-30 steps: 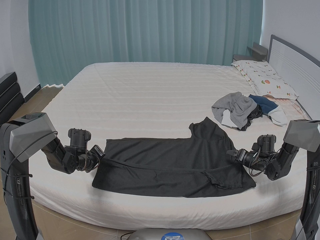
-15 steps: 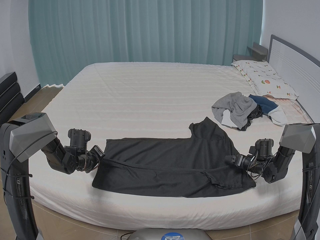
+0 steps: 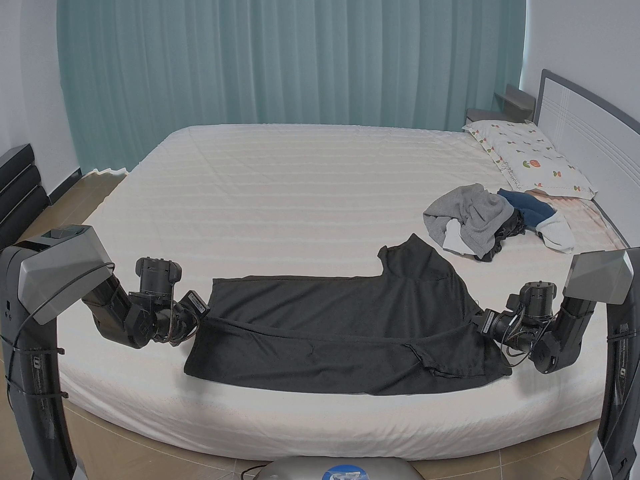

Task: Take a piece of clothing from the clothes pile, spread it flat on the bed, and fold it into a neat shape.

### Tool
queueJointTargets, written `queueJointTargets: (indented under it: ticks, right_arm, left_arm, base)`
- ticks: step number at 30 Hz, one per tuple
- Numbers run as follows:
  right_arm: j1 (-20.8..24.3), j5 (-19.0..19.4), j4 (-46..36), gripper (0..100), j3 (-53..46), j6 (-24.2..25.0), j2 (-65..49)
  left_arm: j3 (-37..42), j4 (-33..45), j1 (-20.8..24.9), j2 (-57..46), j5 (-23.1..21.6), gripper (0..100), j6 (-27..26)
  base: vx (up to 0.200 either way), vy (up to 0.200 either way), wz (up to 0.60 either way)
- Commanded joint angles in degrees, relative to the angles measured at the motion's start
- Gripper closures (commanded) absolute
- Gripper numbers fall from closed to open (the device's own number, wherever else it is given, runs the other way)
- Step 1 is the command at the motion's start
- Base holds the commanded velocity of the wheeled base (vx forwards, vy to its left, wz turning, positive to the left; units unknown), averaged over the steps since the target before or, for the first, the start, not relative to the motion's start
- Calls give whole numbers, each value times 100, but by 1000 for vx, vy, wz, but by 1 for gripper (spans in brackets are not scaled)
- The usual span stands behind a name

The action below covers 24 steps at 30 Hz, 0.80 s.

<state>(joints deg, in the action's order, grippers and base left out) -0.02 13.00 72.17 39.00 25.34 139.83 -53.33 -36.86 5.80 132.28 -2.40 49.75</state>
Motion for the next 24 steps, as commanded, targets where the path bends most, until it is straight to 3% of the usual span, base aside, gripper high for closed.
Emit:
queueJointTargets:
  ticks: [1,6,11,20,21,24]
  right_arm:
    - [-129,151,148,100,-305,225,-360]
    - [-208,309,289,100,-832,559,-1028]
    - [-314,660,412,100,-1544,586,-1704]
    - [-507,933,764,100,-2423,594,-2434]
    - [-613,1170,808,100,-2713,594,-2715]
    - [-709,1328,816,100,-2951,594,-2944]
  left_arm:
    - [130,-5,9,-150,-6,100,8]
    - [526,-58,9,-510,-6,100,17]
    - [833,-58,9,-950,3,100,-9]
    - [1449,-58,44,-1723,-6,100,-36]
    - [1668,-58,70,-1899,-6,100,-36]
    - [1844,-66,88,-2048,-6,100,-71]
  base:
    - [0,0,0]
    - [0,0,0]
    - [0,0,0]
    - [0,0,0]
    - [0,0,0]
    - [0,0,0]
